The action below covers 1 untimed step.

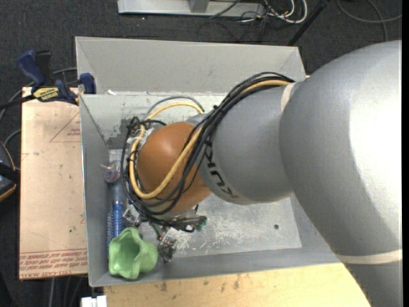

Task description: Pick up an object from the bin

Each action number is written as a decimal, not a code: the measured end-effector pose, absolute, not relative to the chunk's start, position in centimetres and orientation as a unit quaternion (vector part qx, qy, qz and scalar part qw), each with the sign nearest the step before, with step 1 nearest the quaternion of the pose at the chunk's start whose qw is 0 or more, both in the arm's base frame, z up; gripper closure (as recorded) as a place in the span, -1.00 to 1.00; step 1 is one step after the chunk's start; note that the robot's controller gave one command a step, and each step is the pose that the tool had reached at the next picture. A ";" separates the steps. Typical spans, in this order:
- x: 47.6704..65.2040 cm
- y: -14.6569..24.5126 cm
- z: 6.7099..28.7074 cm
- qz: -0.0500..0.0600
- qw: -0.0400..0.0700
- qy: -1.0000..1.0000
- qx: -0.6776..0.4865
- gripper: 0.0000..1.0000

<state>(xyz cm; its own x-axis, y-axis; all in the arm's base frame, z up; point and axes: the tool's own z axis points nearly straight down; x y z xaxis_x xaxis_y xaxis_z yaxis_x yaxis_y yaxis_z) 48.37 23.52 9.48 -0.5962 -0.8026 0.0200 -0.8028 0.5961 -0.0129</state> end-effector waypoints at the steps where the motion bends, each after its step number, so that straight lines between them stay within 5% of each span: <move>1: 48.4 23.0 9.5 0.004 0.002 -0.890 0.455 -1.00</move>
Offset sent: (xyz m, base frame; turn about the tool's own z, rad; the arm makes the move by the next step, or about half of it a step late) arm -0.0027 0.0001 0.0006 -0.0245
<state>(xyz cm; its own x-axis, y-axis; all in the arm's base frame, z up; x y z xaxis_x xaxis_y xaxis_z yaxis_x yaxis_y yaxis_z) 48.35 22.96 9.48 -0.5854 -0.8107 0.0072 -0.8108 0.5854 -0.0055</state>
